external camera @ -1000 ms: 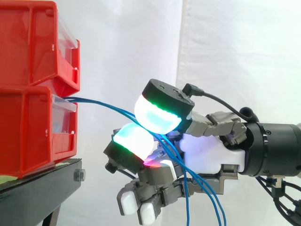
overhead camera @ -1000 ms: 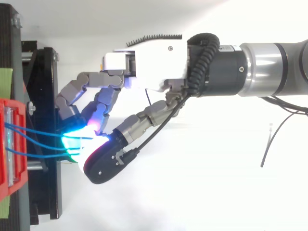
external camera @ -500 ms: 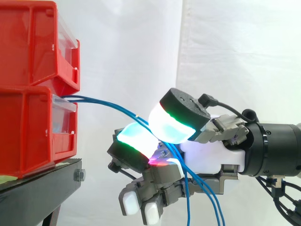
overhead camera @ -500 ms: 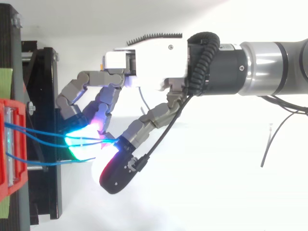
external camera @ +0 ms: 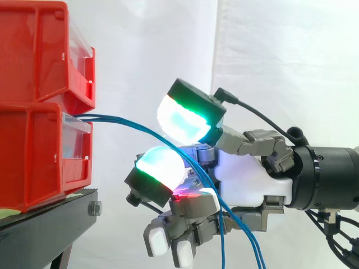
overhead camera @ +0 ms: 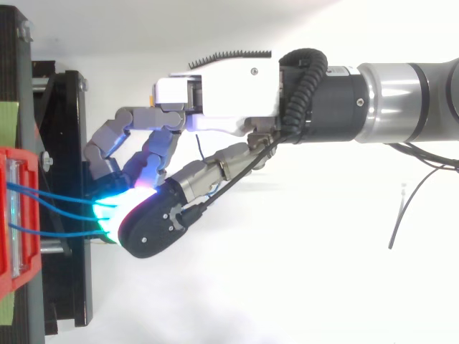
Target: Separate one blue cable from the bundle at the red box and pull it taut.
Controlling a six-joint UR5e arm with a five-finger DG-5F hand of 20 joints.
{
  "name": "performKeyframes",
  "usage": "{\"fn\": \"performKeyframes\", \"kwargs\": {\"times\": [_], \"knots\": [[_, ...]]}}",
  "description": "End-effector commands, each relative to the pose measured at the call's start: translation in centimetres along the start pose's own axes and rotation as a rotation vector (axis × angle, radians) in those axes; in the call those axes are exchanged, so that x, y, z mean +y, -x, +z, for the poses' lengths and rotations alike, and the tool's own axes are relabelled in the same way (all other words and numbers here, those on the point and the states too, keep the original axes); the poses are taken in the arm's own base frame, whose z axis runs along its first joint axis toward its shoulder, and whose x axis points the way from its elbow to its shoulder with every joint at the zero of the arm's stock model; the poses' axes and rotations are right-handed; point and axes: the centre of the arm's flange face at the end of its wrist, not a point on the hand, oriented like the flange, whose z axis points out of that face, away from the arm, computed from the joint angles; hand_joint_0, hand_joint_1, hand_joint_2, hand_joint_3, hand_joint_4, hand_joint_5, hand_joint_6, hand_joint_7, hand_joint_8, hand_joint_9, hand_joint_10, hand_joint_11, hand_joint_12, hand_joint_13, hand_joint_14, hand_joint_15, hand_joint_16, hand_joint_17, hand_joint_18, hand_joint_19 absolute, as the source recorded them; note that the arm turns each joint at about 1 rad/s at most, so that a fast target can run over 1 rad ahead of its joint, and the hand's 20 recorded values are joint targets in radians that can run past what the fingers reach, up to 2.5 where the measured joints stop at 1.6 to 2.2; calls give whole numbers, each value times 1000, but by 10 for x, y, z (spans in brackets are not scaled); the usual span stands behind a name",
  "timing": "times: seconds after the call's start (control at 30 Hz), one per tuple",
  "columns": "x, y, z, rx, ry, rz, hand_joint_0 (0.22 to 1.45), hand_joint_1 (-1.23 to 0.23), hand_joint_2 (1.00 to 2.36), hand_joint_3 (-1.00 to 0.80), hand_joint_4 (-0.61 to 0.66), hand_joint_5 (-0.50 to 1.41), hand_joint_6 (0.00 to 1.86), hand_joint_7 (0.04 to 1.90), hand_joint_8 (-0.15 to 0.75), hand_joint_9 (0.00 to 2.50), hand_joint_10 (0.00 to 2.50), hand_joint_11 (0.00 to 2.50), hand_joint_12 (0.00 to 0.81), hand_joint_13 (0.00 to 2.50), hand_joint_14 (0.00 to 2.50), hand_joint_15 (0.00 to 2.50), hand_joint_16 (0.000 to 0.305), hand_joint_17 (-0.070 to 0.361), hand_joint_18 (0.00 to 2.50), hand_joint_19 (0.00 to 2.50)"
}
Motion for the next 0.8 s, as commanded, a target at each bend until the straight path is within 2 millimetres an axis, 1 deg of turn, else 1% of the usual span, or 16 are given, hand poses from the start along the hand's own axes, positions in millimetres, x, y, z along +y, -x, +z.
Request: {"fn": "performKeyframes", "kwargs": {"times": [0.0, 0.1, 0.13, 0.17, 0.2, 0.23, 0.3, 0.43, 0.53, 0.63, 0.77], "knots": [[0, 0, 0, 0, 0, 0, 633, -550, 1003, -469, 61, -143, 846, 1142, 324, 1241, 19, 1229, 345, 838, 21, 607, 44, 98, 834, 722], [0, -1, 0, 0, 0, 0, 633, -608, 1009, -403, 75, -141, 844, 1161, 320, 1241, 19, 1226, 346, 841, 23, 615, 44, 99, 836, 724], [0, -1, 0, 2, 0, 0, 637, -649, 1009, -400, 79, -143, 843, 1171, 316, 1230, 20, 1228, 349, 839, 22, 605, 44, 100, 838, 724], [1, -1, 1, 0, 1, 0, 650, -704, 1007, -415, 87, -145, 843, 1177, 317, 1227, 20, 1246, 347, 828, 23, 603, 44, 100, 839, 724], [1, -1, 1, 2, 1, 0, 651, -715, 1007, -419, 91, -146, 843, 1190, 311, 1222, 20, 1241, 347, 828, 21, 605, 44, 100, 838, 731], [1, -2, 1, 3, 2, 0, 662, -776, 1006, -437, 92, -150, 847, 1214, 311, 1216, 20, 1233, 350, 820, 22, 607, 44, 99, 831, 723], [1, -1, 1, 2, 1, 0, 679, -818, 1001, -500, 103, -152, 852, 1214, 315, 1203, 21, 1252, 348, 813, 23, 599, 44, 100, 827, 711], [1, -2, 1, 3, 2, 0, 709, -868, 1000, -500, 83, -153, 861, 1224, 318, 1203, 22, 1239, 346, 806, 23, 597, 44, 100, 826, 703], [1, -1, 1, 2, 1, 0, 739, -899, 1000, -500, 32, -153, 863, 1222, 318, 1200, 20, 1243, 344, 806, 23, 589, 44, 99, 825, 686], [1, -2, 1, 3, 2, 0, 763, -919, 1000, -500, -17, -154, 869, 1270, 317, 1204, 21, 1256, 339, 801, 23, 583, 44, 98, 824, 667], [1, -1, 1, 2, 1, 0, 744, -943, 1000, -500, -12, -152, 882, 1204, 312, 1197, 22, 1251, 335, 786, 23, 572, 43, 98, 812, 657]]}}
